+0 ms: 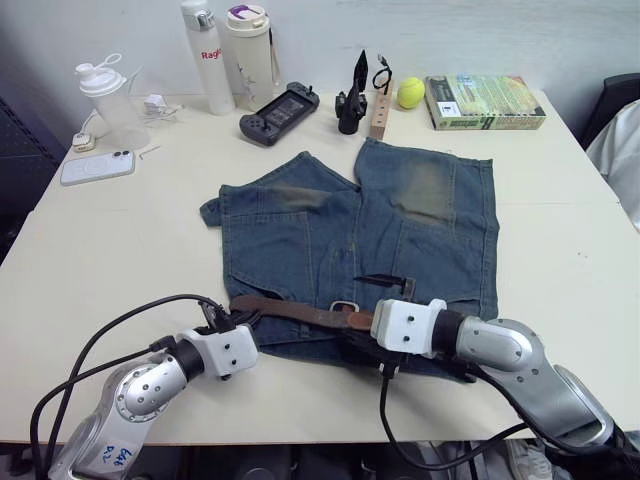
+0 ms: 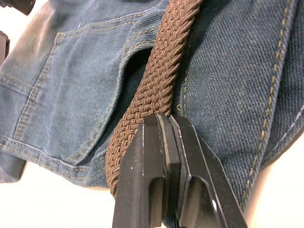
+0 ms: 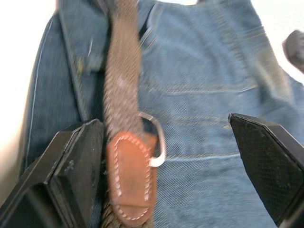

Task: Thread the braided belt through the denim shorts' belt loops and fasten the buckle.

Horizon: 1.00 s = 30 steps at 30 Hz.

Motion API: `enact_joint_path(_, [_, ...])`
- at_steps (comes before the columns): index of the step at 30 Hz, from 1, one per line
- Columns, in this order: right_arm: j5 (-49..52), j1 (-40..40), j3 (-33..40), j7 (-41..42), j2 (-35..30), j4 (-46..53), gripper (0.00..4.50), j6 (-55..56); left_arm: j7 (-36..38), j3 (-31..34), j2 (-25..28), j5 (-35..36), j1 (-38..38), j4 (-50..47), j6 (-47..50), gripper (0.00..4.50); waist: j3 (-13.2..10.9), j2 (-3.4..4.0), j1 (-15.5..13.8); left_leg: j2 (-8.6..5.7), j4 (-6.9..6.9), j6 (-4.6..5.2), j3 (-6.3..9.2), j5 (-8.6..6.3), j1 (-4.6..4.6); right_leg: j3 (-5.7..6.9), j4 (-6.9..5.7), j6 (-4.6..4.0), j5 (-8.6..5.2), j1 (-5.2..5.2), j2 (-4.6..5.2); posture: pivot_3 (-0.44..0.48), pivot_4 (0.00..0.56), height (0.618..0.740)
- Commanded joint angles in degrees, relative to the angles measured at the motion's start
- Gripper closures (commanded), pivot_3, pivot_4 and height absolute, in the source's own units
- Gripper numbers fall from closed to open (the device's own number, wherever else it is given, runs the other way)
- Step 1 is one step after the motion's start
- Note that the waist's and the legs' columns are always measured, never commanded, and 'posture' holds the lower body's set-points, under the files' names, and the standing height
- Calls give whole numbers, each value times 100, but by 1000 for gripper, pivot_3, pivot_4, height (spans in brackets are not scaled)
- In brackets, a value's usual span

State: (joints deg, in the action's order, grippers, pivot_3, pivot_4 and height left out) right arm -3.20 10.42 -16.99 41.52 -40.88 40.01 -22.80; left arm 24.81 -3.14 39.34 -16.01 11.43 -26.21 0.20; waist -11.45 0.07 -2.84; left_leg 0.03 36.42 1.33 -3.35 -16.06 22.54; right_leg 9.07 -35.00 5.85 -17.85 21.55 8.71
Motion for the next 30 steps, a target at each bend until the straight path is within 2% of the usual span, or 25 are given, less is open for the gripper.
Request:
enact_joint_path(1, [49, -64, 193, -21, 28, 269, 0, -94, 124, 42, -40, 75, 164, 191, 18, 4465, 0, 0, 1, 2, 0, -1, -2, -1, -1, 0, 1, -1, 0, 0, -1, 0, 150, 717])
enact_joint_path(13, [-31, 43, 226, -51, 95, 181, 0, -171, 178, 111, -89, 54, 219, 193, -38, 4465, 1, -1, 15, 4, 1, 3, -24, -5, -11, 1, -1, -2, 0, 0, -4, 0, 150, 717])
enact_joint_path(16, [-54, 12, 199, 0, 73, 144, 809, -142, 181, 104, -101, 37, 214, 160, -18, 4500, 1, -1, 15, 4, 2, 3, -25, -5, -12, 1, -1, -2, 0, 0, -4, 0, 150, 717])
enact_joint_path(17, [-48, -6, 190, 20, 68, 129, 1383, -161, 180, 105, -104, 28, 209, 150, -10, 4500, 1, -2, 15, 3, 2, 3, -25, -5, -12, 1, -1, -2, 0, 0, -5, 0, 150, 717])
enact_joint_path(20, [-71, -36, 163, 55, 41, 99, 2489, -203, 178, 113, -110, 19, 202, 133, 3, 4500, 1, -2, 15, 3, 3, 3, -26, -5, -12, 1, -3, -2, 0, 0, -6, 0, 150, 717])
enact_joint_path(24, [-105, -47, 102, 98, 41, 60, 4307, -275, 158, 136, -108, 4, 196, 157, -32, 4500, 1, -2, 15, 3, 5, 4, -27, -6, -13, 0, -5, -2, 1, 0, -8, 0, 150, 717])
enact_joint_path(25, [-94, -57, 102, 108, 49, 61, 4424, -290, 154, 141, -112, 1, 199, 162, -25, 4500, 1, -2, 15, 3, 5, 4, -28, -6, -13, 0, -5, -3, 1, 0, -8, 0, 150, 717])
enact_joint_path(30, [288, -119, 326, 239, 134, 253, 4424, -426, 165, 150, -107, 10, 186, 205, -7, 4500, 2, -3, 18, 3, 7, 4, -28, -6, -13, 0, -7, -2, 1, 0, -9, 0, 150, 717])
